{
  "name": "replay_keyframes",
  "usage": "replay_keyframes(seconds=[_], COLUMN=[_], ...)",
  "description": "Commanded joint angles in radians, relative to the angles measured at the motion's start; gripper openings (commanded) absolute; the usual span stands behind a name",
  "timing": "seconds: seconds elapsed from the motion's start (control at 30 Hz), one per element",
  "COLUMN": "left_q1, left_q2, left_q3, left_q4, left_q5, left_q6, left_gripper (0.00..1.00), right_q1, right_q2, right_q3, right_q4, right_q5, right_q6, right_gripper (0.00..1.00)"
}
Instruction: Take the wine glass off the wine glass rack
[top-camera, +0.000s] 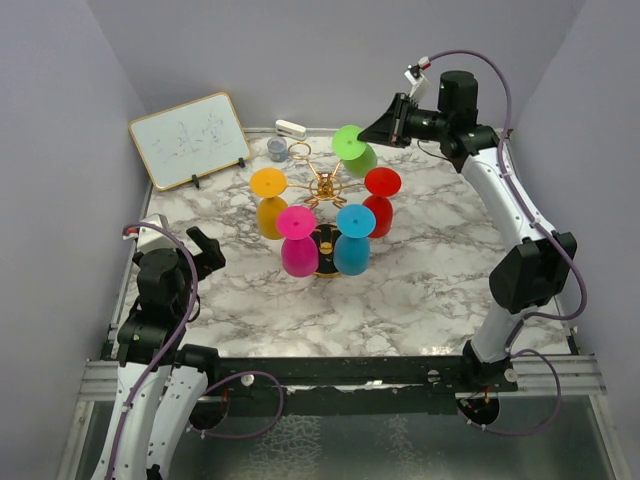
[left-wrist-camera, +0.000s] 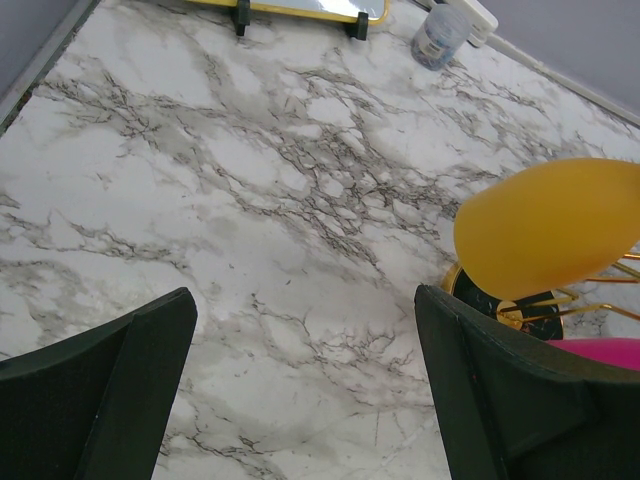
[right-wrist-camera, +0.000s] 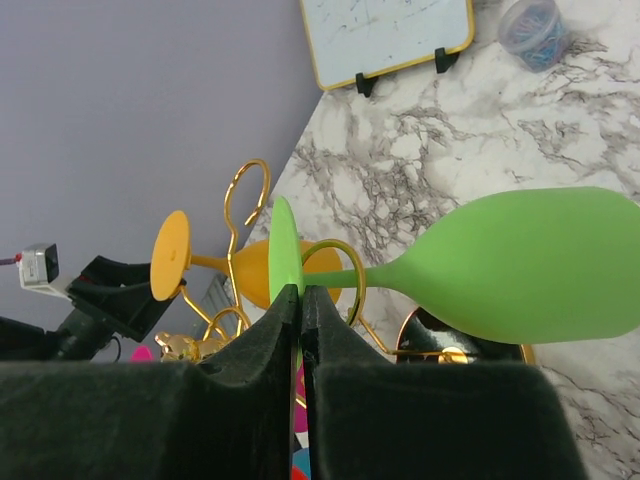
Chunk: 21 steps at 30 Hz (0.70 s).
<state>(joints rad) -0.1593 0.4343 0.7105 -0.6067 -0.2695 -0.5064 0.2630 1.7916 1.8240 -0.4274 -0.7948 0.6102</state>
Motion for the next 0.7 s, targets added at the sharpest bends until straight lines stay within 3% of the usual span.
replay_keyframes(seconds=[0.0,0.4,0.67], left_q1=[-0.004,-0.003,-0.003], left_q2=[-0.015,-0.017,-0.017], left_q3=[0.005,0.004,0.004], left_q4=[0.029,0.030,0.030], left_q5=[0.018,0.016,0.018], left_q6=[0.006,0.006,0.005], left_gripper=[0.93,0.93,0.93], right_q1=[0.007,0.007,0.007], right_q2=[-0.057,-0.075,-0.118], right_q3=[-0.040,-0.094,-0.137], right_q4=[0.063,0.135,0.084], right_q5=[-0.058,-0.191,-0.178], right_q6=[0.042,0.122,0.080], right_gripper=[0.04,0.02,0.01])
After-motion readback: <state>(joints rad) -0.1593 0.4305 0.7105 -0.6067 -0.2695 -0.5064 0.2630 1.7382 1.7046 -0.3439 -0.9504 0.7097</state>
